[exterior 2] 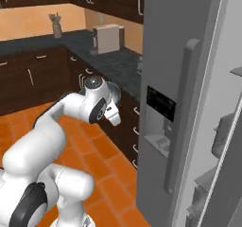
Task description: Pick the chicken drumstick and carrot from their plates and place them in the bowl. Then put the bowl in the fridge.
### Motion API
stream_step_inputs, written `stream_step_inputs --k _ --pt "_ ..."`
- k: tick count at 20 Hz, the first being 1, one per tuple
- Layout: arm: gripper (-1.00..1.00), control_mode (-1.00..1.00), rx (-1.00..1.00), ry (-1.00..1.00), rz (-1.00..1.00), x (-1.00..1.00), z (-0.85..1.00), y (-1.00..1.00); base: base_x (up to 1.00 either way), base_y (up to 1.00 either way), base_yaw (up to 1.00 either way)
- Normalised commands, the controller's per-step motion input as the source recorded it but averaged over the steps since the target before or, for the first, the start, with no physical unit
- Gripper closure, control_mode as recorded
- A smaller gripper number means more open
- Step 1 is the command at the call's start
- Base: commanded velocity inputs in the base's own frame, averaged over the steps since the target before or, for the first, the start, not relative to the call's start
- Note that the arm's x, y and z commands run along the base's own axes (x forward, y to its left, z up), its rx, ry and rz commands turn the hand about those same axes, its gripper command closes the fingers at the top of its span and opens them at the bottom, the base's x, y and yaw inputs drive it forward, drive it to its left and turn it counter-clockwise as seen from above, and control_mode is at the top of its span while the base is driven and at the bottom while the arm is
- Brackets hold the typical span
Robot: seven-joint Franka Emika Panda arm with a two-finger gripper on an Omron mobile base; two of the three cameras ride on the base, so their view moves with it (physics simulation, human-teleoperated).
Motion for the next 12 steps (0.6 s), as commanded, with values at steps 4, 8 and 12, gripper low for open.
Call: stream_step_inputs --k 4,8,12 --pt "1.0 1.0 0.0 0.0 0.0 0.0 0.0 0.0 -0.01 0.19 -0.82" --pt "1.0 1.0 0.0 0.0 0.0 0.0 0.0 0.0 -0.03 0.36 -0.7" --pt "1.0 1.0 0.0 0.0 0.0 0.0 0.0 0.0 -0.36 0.49 -0.48"
